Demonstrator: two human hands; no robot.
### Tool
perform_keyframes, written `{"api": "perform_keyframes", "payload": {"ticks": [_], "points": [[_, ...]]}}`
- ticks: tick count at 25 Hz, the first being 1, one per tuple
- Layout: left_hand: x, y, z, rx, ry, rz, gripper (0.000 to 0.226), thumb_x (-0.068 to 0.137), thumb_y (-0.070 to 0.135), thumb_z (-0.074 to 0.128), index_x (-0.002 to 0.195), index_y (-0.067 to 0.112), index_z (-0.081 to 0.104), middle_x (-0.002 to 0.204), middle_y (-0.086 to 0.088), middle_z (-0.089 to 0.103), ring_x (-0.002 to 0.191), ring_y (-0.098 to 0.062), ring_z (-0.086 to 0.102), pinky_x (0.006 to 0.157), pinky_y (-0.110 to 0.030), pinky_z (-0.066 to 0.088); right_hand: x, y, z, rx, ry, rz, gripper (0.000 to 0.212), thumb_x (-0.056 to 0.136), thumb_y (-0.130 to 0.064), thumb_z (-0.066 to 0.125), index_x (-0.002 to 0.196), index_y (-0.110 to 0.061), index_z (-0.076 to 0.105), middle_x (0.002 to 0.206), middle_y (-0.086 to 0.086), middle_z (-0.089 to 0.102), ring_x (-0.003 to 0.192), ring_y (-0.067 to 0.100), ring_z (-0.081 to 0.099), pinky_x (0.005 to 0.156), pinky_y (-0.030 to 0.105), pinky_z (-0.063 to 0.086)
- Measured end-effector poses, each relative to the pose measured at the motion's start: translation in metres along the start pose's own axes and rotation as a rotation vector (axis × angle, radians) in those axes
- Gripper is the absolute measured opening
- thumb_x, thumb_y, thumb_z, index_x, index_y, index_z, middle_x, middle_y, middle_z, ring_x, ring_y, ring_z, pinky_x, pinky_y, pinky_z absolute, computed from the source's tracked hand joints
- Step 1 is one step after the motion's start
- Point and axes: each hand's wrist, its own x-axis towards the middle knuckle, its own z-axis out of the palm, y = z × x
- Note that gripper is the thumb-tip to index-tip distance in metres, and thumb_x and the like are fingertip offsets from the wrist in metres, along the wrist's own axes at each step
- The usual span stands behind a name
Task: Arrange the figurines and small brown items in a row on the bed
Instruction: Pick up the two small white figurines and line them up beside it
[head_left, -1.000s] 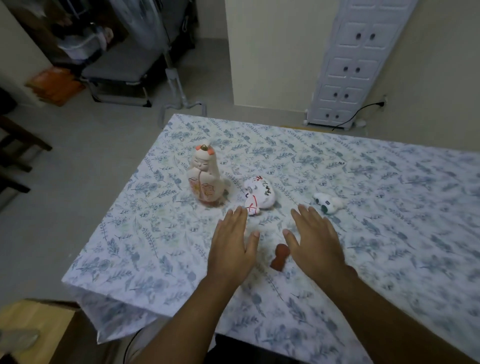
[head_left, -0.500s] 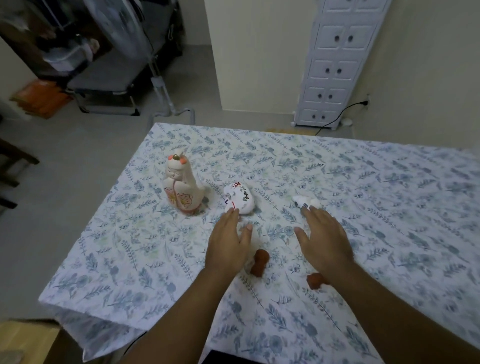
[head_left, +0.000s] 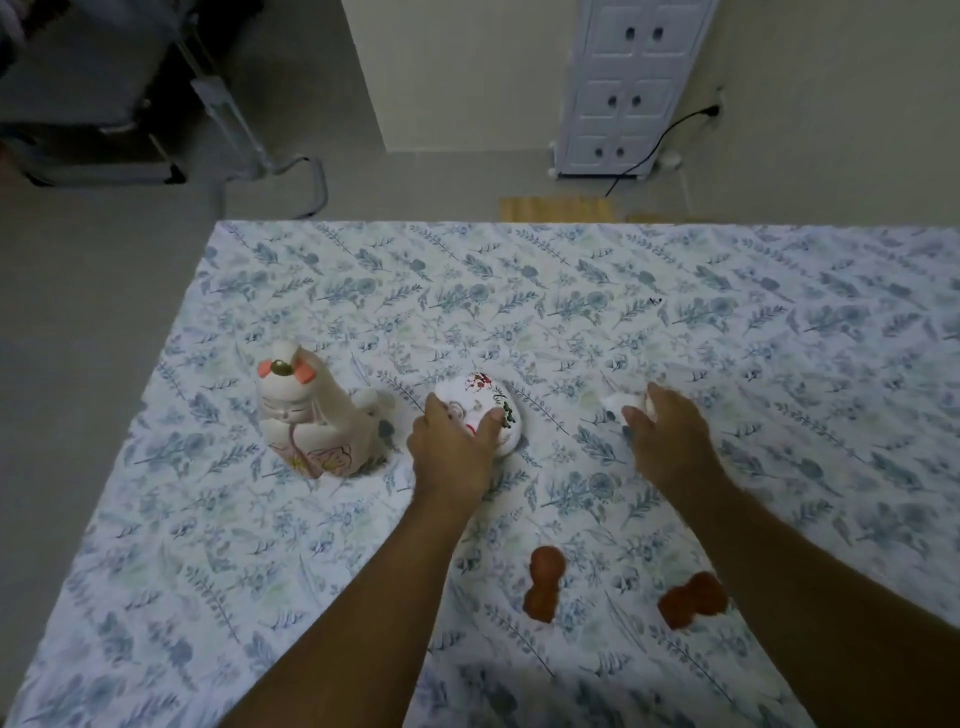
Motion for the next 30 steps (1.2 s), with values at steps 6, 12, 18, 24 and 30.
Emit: {"api": "perform_keyframes", "payload": {"ticks": [6, 12, 18, 24, 30], "points": [[0.009, 0.023, -0.013, -0.07, -0.158, 0.099, 0.085, 0.072, 0.036, 0.087, 0.14, 0.029, 0.036, 0.114, 0.007, 0.055, 0.1, -0.018, 0.058, 0.086, -0.034, 0.052, -0.004, -0.007, 0.007, 0.081, 0.063, -0.029, 0.041, 0.084, -0.016, 0.074, 0.123, -0.022, 0.061, 0.126, 0.014, 0.055, 0.102, 0.018, 0.046, 0.08, 0.021, 0.039], [0.016, 0.027, -0.035, 0.519, -0.217, 0.585, 0.049, 0.073, 0.019, 0.079, 0.119, 0.025, 0.066, 0.109, 0.002, 0.066, 0.101, -0.024, 0.062, 0.078, -0.042, 0.056, -0.028, -0.027, 0.007, 0.132, -0.137, -0.222, 0.063, 0.075, -0.004, 0.081, 0.13, -0.023, 0.056, 0.116, -0.008, 0.051, 0.104, 0.013, 0.053, 0.089, 0.03, 0.049], [0.011, 0.023, -0.044, 0.927, -0.215, 0.698, 0.045, 0.079, 0.011, 0.072, 0.12, 0.025, 0.058, 0.114, 0.0, 0.063, 0.105, -0.024, 0.058, 0.073, -0.035, 0.046, -0.04, -0.021, 0.019, 0.02, -0.206, -0.4, 0.038, 0.072, 0.001, 0.08, 0.103, -0.016, 0.065, 0.096, -0.003, 0.063, 0.088, 0.017, 0.061, 0.071, 0.015, 0.043], [0.008, 0.027, -0.04, 1.064, -0.22, 0.631, 0.056, 0.082, 0.029, 0.075, 0.133, 0.035, 0.053, 0.12, 0.005, 0.067, 0.108, -0.023, 0.063, 0.082, -0.037, 0.05, -0.04, -0.013, 0.015, -0.025, -0.196, -0.461, 0.047, 0.076, 0.001, 0.078, 0.12, -0.01, 0.067, 0.108, 0.005, 0.069, 0.099, 0.022, 0.061, 0.09, 0.039, 0.053], [0.006, 0.036, -0.038, 1.08, -0.26, 0.578, 0.049, 0.086, 0.028, 0.069, 0.132, 0.037, 0.054, 0.115, 0.005, 0.069, 0.106, -0.022, 0.066, 0.073, -0.034, 0.046, -0.04, -0.013, 0.023, -0.016, -0.197, -0.435, 0.048, 0.077, 0.006, 0.076, 0.121, -0.009, 0.065, 0.109, 0.008, 0.071, 0.09, 0.021, 0.07, 0.083, 0.043, 0.059]]}}
